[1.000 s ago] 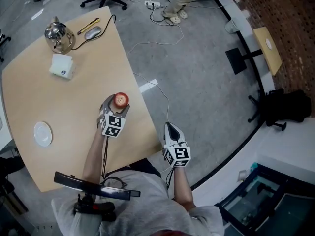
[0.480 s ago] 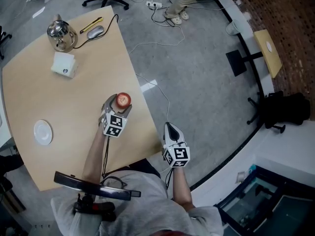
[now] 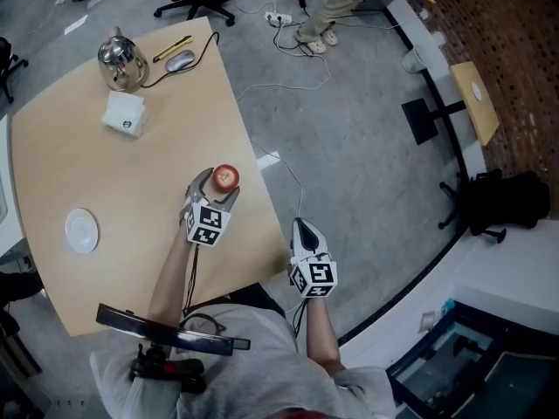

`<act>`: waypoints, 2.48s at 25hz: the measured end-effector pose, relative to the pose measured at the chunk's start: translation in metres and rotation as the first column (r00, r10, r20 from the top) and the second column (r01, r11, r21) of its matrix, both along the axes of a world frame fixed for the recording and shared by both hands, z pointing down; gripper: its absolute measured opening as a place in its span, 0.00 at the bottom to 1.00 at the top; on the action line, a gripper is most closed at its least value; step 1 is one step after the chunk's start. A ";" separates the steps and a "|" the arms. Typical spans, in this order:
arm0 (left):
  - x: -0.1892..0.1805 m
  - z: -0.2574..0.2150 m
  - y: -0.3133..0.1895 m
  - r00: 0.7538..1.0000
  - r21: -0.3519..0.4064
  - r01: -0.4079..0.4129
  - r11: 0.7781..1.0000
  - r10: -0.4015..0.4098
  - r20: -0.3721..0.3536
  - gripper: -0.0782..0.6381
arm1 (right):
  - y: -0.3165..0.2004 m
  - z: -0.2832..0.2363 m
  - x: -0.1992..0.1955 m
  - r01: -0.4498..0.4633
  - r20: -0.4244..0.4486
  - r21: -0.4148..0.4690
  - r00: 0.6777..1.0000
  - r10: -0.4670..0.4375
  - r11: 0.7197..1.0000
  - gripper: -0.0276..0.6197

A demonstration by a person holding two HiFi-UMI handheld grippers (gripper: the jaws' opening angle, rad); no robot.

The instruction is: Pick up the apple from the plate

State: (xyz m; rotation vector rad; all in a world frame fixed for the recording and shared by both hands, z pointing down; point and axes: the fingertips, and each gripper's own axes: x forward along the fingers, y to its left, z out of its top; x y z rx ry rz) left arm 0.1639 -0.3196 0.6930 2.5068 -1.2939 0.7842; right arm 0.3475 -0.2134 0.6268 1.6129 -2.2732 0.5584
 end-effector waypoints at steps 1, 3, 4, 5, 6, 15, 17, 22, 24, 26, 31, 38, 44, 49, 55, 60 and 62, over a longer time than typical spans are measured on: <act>-0.002 -0.004 0.001 1.000 0.008 0.005 1.000 -0.005 -0.004 0.62 | 0.001 -0.001 -0.002 0.001 0.000 0.003 1.000 -0.001 1.000 0.05; -0.007 -0.012 0.002 1.000 0.023 0.023 0.999 -0.023 -0.018 0.60 | 0.001 -0.001 -0.006 0.004 0.000 0.011 1.000 -0.004 1.000 0.05; -0.010 -0.017 0.003 0.999 0.029 0.035 0.999 -0.034 -0.031 0.59 | 0.001 -0.002 -0.008 0.007 0.001 0.015 1.000 -0.007 1.000 0.05; -0.013 -0.022 0.004 0.998 0.033 0.048 0.998 -0.047 -0.044 0.57 | 0.000 -0.003 -0.010 0.010 0.002 0.020 1.000 -0.010 1.000 0.05; -0.016 -0.027 0.005 0.997 0.035 0.060 0.998 -0.058 -0.056 0.55 | -0.001 -0.005 -0.012 0.014 0.003 0.025 1.000 -0.014 1.000 0.05; -0.047 -0.073 0.028 0.984 0.087 0.143 0.986 -0.132 -0.123 0.42 | 0.002 -0.023 -0.036 0.061 0.016 0.072 0.998 -0.062 0.996 0.05; -0.057 -0.085 0.034 0.980 0.106 0.166 0.981 -0.151 -0.131 0.39 | 0.002 -0.026 -0.044 0.073 0.019 0.081 0.997 -0.075 0.994 0.05; -0.079 -0.108 0.055 0.975 0.152 0.201 0.968 -0.183 -0.123 0.33 | 0.004 -0.036 -0.062 0.100 0.024 0.104 0.994 -0.103 0.990 0.05; -0.091 -0.119 0.064 0.971 0.167 0.222 0.961 -0.202 -0.127 0.30 | 0.004 -0.041 -0.072 0.114 0.030 0.111 0.993 -0.118 0.987 0.05; -0.102 -0.128 0.073 0.966 0.180 0.244 0.953 -0.222 -0.135 0.28 | 0.005 -0.045 -0.084 0.129 0.038 0.117 0.990 -0.134 0.985 0.05; -0.137 -0.144 0.097 0.956 0.218 0.291 0.932 -0.271 -0.116 0.23 | 0.008 -0.056 -0.119 0.184 0.042 0.143 0.980 -0.192 0.972 0.05; -0.190 -0.163 0.132 0.933 0.248 0.359 0.900 -0.340 -0.117 0.18 | 0.018 -0.077 -0.174 0.253 0.051 0.191 0.962 -0.267 0.948 0.05; -0.229 -0.177 0.160 0.906 0.267 0.423 0.866 -0.402 -0.129 0.16 | 0.024 -0.090 -0.212 0.301 0.063 0.217 0.945 -0.321 0.929 0.05; -0.255 -0.185 0.186 0.884 0.277 0.468 0.839 -0.447 -0.139 0.15 | 0.034 -0.098 -0.242 0.349 0.064 0.230 0.926 -0.372 0.908 0.05; -0.292 -0.193 0.220 0.852 0.283 0.524 0.803 -0.501 -0.153 0.14 | 0.048 -0.105 -0.278 0.396 0.067 0.246 0.904 -0.423 0.885 0.05; -0.313 -0.196 0.242 0.831 0.293 0.555 0.778 -0.533 -0.160 0.14 | 0.059 -0.107 -0.299 0.424 0.067 0.255 0.889 -0.454 0.869 0.05; -0.321 -0.200 0.250 0.826 0.299 0.563 0.770 -0.540 -0.164 0.14 | 0.063 -0.110 -0.306 0.428 0.071 0.260 0.886 -0.459 0.866 0.05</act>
